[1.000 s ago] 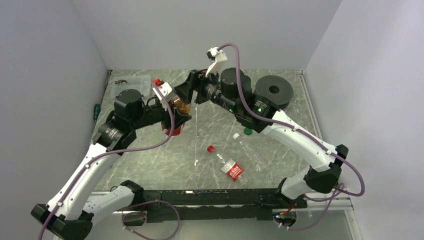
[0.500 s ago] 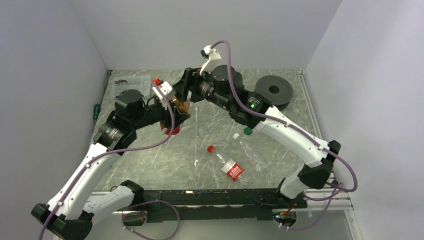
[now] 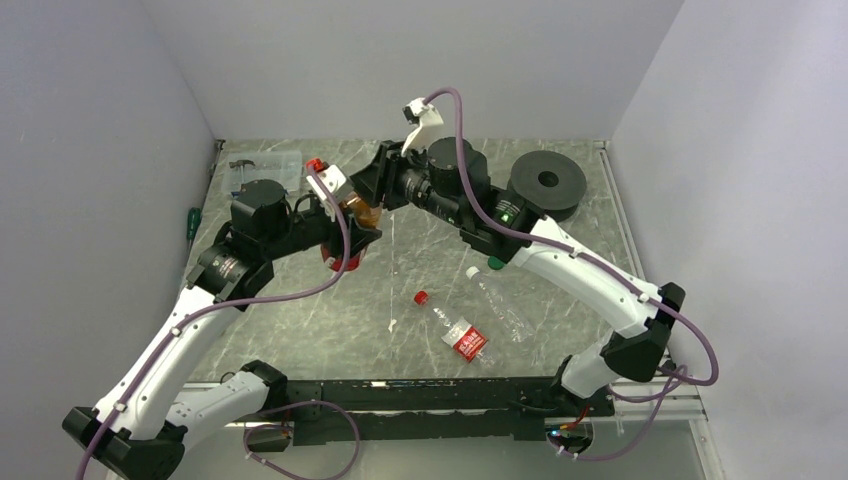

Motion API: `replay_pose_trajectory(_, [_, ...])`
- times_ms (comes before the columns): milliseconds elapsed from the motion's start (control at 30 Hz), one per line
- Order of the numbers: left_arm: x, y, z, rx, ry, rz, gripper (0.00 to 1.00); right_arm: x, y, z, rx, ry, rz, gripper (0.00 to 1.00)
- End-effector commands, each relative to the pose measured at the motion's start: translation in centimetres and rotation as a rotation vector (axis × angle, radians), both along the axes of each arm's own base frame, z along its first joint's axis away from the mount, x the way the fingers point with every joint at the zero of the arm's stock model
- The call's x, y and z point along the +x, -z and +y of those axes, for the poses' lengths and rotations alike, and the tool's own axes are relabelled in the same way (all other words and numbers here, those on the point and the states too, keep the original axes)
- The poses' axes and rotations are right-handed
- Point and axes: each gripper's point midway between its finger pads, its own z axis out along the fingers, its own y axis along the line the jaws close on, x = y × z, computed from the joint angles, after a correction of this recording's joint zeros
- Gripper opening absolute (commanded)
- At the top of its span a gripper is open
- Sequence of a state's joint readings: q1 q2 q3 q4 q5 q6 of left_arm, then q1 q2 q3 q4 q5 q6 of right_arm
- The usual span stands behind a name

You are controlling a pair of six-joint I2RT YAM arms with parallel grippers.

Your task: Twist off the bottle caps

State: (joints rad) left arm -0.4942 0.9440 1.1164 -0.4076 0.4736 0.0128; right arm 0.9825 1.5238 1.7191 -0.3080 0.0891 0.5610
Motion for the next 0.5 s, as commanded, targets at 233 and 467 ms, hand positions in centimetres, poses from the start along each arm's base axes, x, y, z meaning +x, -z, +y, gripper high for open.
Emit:
replay_pose_trajectory(233, [-8.3, -3.9, -3.4, -0.185, 0.474, 0.072, 0.06, -12.5, -9.8, -1.3, 0.311, -0.662, -0.463, 0.12])
replay_pose_trajectory(467, [-9.6, -4.7, -3.5, -0.207, 0.545, 0.091, 0.06, -16.2, -8.8, -1.8, 0.298, -0.914, -0.501, 0.16])
